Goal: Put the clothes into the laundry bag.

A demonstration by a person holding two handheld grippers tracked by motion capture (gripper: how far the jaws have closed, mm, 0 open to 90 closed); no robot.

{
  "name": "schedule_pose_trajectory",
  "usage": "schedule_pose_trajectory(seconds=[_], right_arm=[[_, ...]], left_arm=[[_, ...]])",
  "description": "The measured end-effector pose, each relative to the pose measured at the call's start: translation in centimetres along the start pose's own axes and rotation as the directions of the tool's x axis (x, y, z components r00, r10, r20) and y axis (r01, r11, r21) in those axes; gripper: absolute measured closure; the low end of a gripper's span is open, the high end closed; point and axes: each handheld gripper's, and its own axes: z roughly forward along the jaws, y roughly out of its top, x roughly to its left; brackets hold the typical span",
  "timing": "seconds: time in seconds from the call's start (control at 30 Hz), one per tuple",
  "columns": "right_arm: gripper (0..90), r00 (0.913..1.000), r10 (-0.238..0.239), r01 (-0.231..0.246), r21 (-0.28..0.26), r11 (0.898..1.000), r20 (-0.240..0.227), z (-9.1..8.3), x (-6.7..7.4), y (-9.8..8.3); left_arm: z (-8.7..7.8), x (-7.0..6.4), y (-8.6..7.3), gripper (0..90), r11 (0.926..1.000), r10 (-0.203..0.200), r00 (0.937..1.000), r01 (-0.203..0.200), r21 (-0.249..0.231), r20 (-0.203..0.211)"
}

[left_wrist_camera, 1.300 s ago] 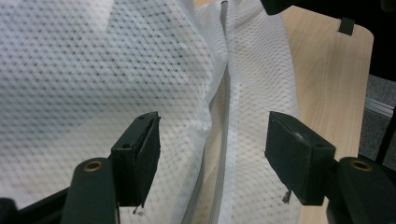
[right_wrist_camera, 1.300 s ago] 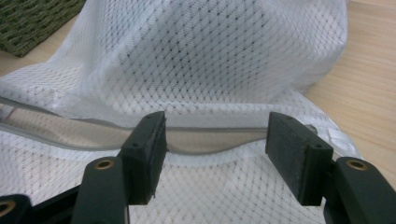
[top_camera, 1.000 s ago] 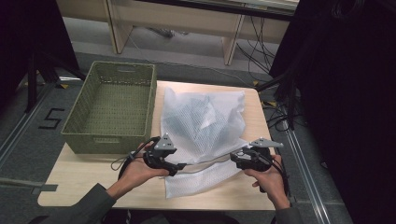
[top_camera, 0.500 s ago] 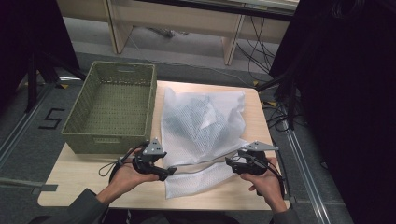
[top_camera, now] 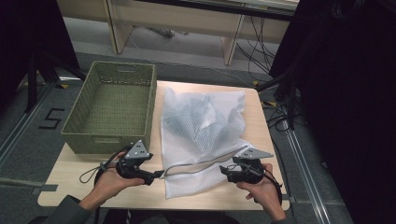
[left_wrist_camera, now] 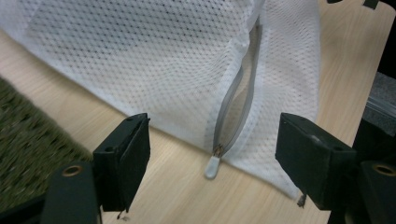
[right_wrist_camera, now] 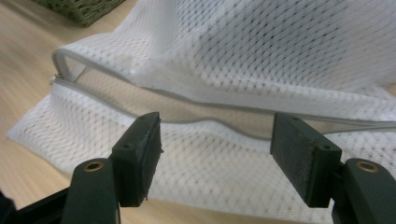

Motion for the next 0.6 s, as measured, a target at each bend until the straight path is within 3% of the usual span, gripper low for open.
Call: schedule_pose_trajectory(seconds=[0.07, 0.13, 0.3, 0.33, 0.37, 0.43, 0.5, 0.6], right_arm=[[34.1, 0.9994, -0.035, 0.035, 0.01, 0.999, -0.002, -0.1, 0.1, -0.2], [33.8, 0.9998, 0.003, -0.002, 0.026, 1.0, -0.022, -0.3, 0.7, -0.3], [32.2, 0.9991, -0.032, 0.033, 0.028, 0.999, -0.028, -0.6, 1.1, -1.1], [31.9, 0.9992, -0.026, 0.028, 0.036, 0.999, -0.031, -0.7, 1.3, -1.3], [31.4, 0.9992, 0.014, -0.012, 0.055, 0.998, -0.037, -0.9, 1.8, -1.4], [31.3, 0.9993, -0.004, 0.006, 0.045, 0.999, -0.036, -1.1, 2.1, -1.8], [31.0, 0.9976, -0.058, 0.06, 0.04, 0.997, -0.038, -1.4, 2.0, -2.0], [31.0, 0.9987, -0.035, 0.036, 0.037, 0.999, -0.036, -1.7, 2.7, -2.6]], left_arm=[[-0.3, 0.1, -0.3, 24.4, 1.0, 0.005, 1.0, -0.005, 0.008, -0.008], [-0.6, 0.0, -0.6, 23.8, 0.9999, -0.001, 0.9999, 0.002, 0.012, -0.014], [-1.3, -0.3, -1.3, 20.8, 0.9993, 0.024, 0.9995, -0.023, 0.03, -0.019], [-1.4, -0.4, -1.5, 19.5, 0.9991, 0.022, 0.9994, -0.021, 0.037, -0.027], [-1.5, -0.5, -1.7, 18.6, 0.9991, 0.017, 0.9995, -0.015, 0.04, -0.027], [-1.7, -0.6, -1.9, 18.5, 0.9987, 0.023, 0.9994, -0.022, 0.046, -0.025], [-1.9, -0.6, -2.0, 18.5, 0.9985, 0.027, 0.9992, -0.025, 0.049, -0.03], [-1.9, -0.6, -2.2, 18.5, 0.9985, 0.017, 0.9991, -0.015, 0.053, -0.039]])
